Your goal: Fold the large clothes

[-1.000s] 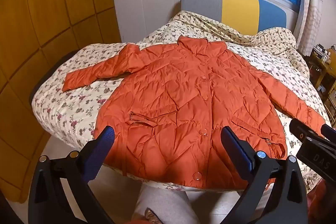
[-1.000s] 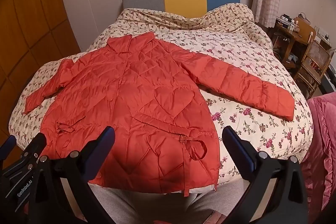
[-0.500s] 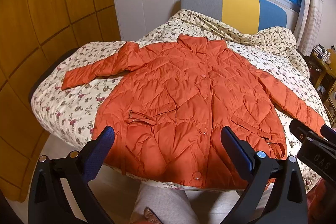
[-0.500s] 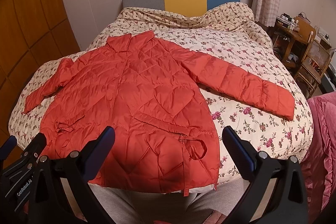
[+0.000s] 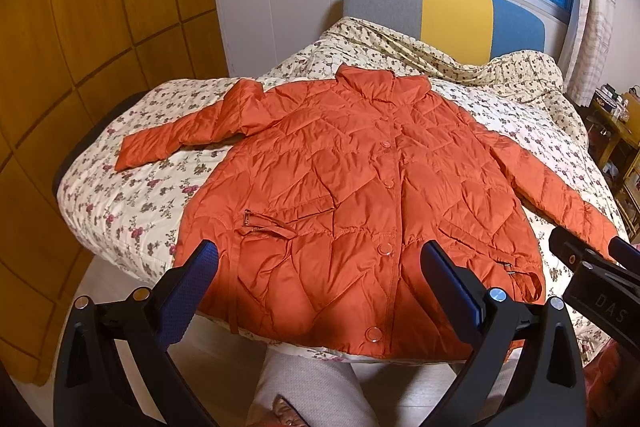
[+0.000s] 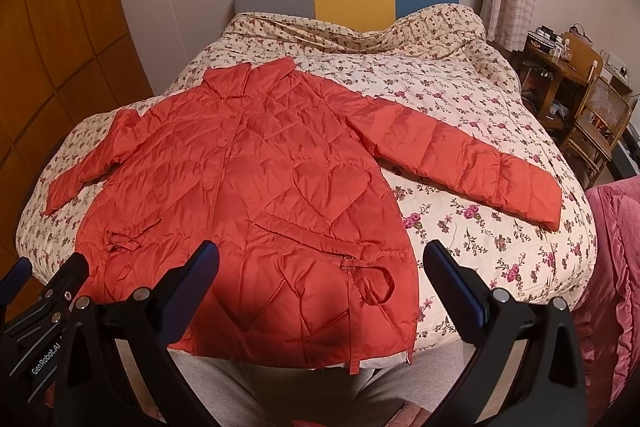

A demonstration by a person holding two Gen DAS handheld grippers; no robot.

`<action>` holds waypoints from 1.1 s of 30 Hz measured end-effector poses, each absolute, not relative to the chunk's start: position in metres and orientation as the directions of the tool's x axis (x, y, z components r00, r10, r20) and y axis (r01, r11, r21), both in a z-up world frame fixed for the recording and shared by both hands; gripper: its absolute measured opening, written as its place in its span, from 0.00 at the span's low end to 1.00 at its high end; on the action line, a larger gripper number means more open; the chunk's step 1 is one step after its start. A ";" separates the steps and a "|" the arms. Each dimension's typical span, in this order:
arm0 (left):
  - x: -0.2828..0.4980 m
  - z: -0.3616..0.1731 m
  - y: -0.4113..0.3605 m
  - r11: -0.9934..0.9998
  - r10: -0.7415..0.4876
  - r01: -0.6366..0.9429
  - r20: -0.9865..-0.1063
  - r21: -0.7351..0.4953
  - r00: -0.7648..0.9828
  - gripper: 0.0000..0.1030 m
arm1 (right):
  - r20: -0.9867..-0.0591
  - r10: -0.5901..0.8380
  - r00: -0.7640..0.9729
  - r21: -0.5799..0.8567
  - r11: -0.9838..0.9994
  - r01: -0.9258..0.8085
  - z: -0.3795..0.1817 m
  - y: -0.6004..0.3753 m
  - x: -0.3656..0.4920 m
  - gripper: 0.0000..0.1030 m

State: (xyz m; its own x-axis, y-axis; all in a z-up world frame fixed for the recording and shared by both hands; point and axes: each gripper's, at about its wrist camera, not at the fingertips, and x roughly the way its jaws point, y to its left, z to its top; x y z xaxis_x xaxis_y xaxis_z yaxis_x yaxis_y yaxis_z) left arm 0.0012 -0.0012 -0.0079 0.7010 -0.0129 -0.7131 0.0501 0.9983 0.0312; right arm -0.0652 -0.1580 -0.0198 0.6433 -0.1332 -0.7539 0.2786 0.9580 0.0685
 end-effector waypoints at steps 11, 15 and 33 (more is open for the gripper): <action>0.001 -0.008 -0.005 0.998 -0.014 0.052 -0.712 0.031 0.702 0.97 | -0.761 -0.133 0.635 0.066 0.958 0.279 -0.022 -0.159 -0.063 0.98; 0.000 -0.008 -0.006 0.998 -0.014 0.050 -0.715 0.029 0.699 0.97 | -0.763 -0.134 0.633 0.064 0.958 0.281 -0.023 -0.159 -0.063 0.98; 0.001 -0.014 -0.004 0.998 -0.020 0.054 -0.723 0.024 0.691 0.97 | -0.775 -0.108 0.622 0.076 0.962 0.262 -0.029 -0.157 -0.059 0.98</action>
State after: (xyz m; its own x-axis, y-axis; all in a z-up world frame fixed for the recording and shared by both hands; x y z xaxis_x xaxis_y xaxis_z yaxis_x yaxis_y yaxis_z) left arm 0.0006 -0.0044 -0.0136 0.6906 -0.0204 -0.7230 0.0544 0.9982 0.0238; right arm -0.0586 -0.1574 -0.0292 0.6222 -0.1081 -0.7753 0.2622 0.9620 0.0763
